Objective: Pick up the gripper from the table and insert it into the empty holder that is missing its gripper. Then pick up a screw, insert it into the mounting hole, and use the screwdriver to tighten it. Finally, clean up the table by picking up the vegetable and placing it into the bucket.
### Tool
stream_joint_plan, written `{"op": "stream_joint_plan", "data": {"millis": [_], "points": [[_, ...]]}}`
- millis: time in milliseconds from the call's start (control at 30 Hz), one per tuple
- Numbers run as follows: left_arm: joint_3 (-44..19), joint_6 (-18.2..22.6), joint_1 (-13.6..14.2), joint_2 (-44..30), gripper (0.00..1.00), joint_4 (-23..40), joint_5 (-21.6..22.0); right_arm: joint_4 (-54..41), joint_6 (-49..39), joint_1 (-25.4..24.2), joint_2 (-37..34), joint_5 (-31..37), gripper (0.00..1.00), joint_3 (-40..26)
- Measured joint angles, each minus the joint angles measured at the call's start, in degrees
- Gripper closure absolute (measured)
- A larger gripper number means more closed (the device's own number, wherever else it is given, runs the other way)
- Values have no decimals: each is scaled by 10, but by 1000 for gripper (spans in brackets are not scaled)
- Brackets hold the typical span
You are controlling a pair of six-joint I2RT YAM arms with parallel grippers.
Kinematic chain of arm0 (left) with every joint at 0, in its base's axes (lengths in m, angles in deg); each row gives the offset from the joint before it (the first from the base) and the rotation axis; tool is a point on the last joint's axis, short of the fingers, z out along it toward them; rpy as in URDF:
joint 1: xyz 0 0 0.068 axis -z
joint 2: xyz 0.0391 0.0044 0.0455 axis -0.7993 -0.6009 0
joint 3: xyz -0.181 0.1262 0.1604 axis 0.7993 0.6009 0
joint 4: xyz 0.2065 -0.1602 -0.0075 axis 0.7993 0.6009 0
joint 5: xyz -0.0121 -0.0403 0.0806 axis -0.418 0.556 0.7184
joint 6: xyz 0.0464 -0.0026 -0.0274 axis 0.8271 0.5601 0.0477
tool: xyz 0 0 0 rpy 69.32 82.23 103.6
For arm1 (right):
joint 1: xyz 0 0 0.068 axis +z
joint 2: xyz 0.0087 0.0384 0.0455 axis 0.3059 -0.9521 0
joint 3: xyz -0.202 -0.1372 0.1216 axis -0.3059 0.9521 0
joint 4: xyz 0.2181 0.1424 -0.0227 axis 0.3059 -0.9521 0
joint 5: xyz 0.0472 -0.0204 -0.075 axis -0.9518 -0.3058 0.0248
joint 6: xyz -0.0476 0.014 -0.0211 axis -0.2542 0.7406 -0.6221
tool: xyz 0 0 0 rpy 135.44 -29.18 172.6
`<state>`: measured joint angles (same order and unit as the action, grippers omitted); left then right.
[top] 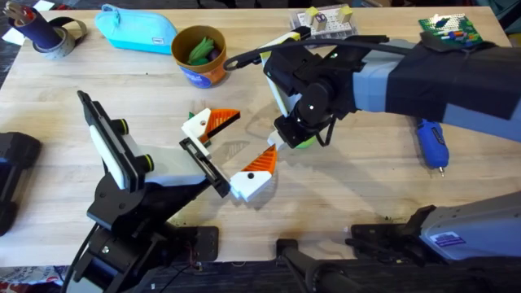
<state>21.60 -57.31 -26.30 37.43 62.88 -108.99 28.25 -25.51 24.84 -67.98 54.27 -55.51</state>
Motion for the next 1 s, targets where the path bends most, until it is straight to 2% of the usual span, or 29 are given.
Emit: {"op": "stream_joint_plan", "data": {"millis": [333, 633, 1000], "points": [[0, 0, 0, 0, 10, -1, 0, -37, -1, 0, 3, -3, 438, -17], [0, 0, 0, 0, 10, -1, 1, -86, 0, 0, 58, 0, 438, -26], [0, 0, 0, 0, 10, -1, 0, -55, -1, 0, 12, 1, 438, -20]]}}
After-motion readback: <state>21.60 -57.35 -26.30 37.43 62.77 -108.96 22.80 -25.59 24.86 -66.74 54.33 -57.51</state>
